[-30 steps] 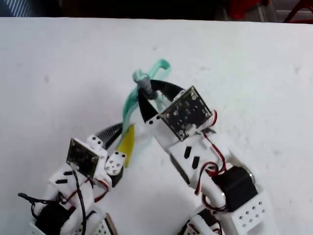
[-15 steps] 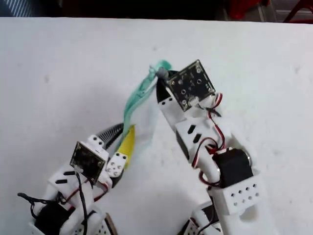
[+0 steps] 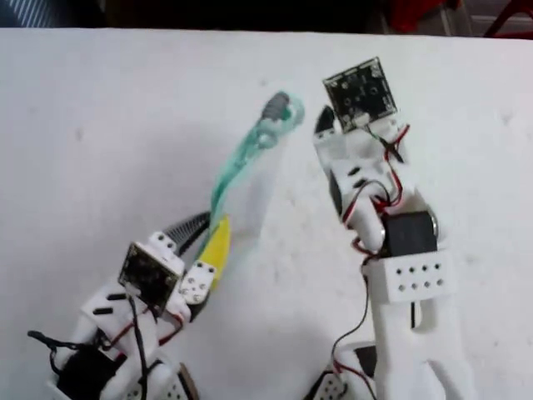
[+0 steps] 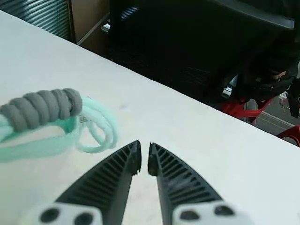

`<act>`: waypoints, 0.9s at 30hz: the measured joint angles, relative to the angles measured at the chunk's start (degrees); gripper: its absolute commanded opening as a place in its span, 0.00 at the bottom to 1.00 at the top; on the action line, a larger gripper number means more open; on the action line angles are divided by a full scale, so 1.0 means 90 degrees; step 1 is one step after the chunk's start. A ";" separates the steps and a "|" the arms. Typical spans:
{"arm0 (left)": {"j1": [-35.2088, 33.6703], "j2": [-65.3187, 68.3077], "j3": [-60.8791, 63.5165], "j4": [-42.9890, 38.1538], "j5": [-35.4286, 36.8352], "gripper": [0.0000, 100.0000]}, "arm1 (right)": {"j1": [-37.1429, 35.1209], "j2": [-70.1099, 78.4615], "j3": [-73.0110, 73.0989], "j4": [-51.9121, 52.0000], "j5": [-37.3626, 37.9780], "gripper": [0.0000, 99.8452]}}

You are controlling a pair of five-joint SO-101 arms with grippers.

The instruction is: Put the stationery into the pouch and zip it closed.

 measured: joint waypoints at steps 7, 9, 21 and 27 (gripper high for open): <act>0.0000 0.0000 0.0000 0.0000 -0.0020 0.02 | 0.0166 0.0010 -0.0127 0.0137 0.0000 0.04; 0.0010 0.0000 0.0000 0.0000 -0.0020 0.02 | -0.0010 -0.0371 -0.0371 0.0635 -0.0059 0.09; 0.0127 0.0000 0.0000 0.0000 -0.0313 0.02 | -0.2256 -0.1280 -0.2286 0.3087 -0.2491 0.27; 0.0440 -0.0010 -0.0010 0.0127 -0.0488 0.02 | -0.2305 -0.0107 -0.3770 0.3946 -0.4357 0.28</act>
